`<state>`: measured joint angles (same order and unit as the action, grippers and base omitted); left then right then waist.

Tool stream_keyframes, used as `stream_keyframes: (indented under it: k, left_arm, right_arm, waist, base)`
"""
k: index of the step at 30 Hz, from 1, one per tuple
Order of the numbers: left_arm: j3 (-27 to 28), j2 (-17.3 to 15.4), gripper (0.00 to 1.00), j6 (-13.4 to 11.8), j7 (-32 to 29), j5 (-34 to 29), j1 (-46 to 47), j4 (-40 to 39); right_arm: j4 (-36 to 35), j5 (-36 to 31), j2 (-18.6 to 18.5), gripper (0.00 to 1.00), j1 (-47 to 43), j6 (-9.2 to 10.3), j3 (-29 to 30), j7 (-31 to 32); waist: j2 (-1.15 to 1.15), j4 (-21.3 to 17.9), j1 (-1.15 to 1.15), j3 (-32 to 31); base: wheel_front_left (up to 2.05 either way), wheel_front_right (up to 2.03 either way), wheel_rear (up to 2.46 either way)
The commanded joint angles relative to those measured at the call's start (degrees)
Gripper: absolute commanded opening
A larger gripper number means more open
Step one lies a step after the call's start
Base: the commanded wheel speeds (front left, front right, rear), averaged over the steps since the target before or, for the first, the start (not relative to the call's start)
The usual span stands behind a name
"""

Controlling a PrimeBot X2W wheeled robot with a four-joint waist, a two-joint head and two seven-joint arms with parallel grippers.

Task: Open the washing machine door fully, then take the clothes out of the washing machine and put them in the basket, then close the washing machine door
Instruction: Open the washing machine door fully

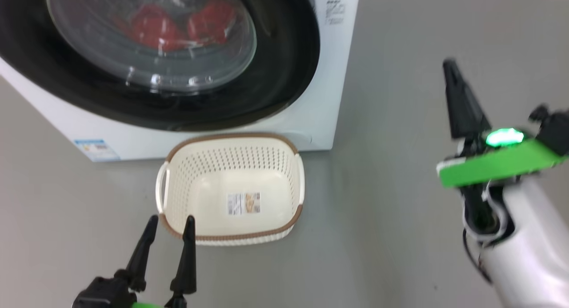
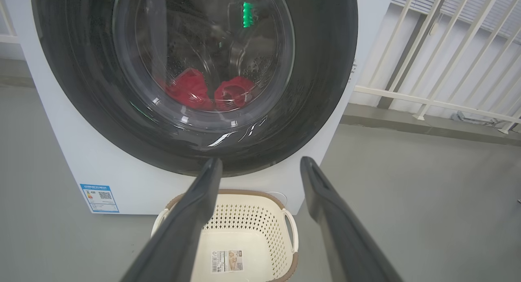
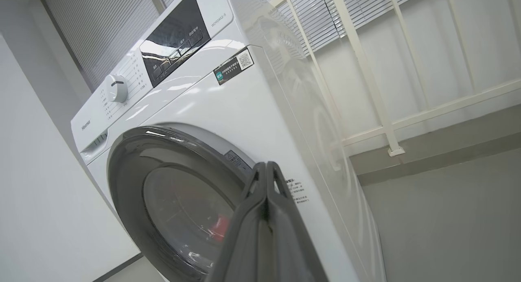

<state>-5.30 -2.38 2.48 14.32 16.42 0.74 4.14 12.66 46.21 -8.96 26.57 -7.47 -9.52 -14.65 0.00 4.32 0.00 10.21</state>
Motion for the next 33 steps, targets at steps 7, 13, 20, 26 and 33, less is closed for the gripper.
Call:
stream_keyframes:
  k: [7,13,20,26,33]
  left_arm:
    - [0.58,-0.5,1.0,-0.01,0.68,1.18,4.26,-1.27]
    - [-0.38,-0.5,1.0,0.27,0.68,1.52,6.39,-1.15]
    - [-1.74,-0.5,1.0,0.41,0.68,2.07,8.43,-1.04]
    - [-2.66,-0.5,1.0,0.52,0.68,2.52,10.02,-1.04]
    - [-3.52,-0.5,1.0,0.63,0.68,2.93,11.75,-1.07]
  right_arm:
    - [-0.05,4.22,-3.14,0.0,9.51,-0.02,-3.95,-0.35]
    - [1.72,12.71,-6.68,0.0,16.38,-0.02,-9.52,0.42]
    - [2.36,22.67,-12.32,0.0,24.13,-0.02,-15.73,5.07]
    - [0.87,34.14,-15.18,0.0,29.8,-0.02,-17.58,13.0]
    - [0.56,44.36,-16.58,0.0,34.76,-0.02,-15.94,21.75]
  waist:
    - [0.0,3.37,0.0,6.79]
    - [0.0,4.92,0.0,10.07]
    - [0.0,6.62,0.0,13.37]
    - [0.0,7.56,0.0,16.4]
    - [0.0,8.23,0.0,19.2]
  base:
    - [0.0,0.0,0.0]
    - [0.0,0.0,0.0]
    - [0.0,0.0,0.0]
    - [0.0,0.0,0.0]
    - [0.0,0.0,0.0]
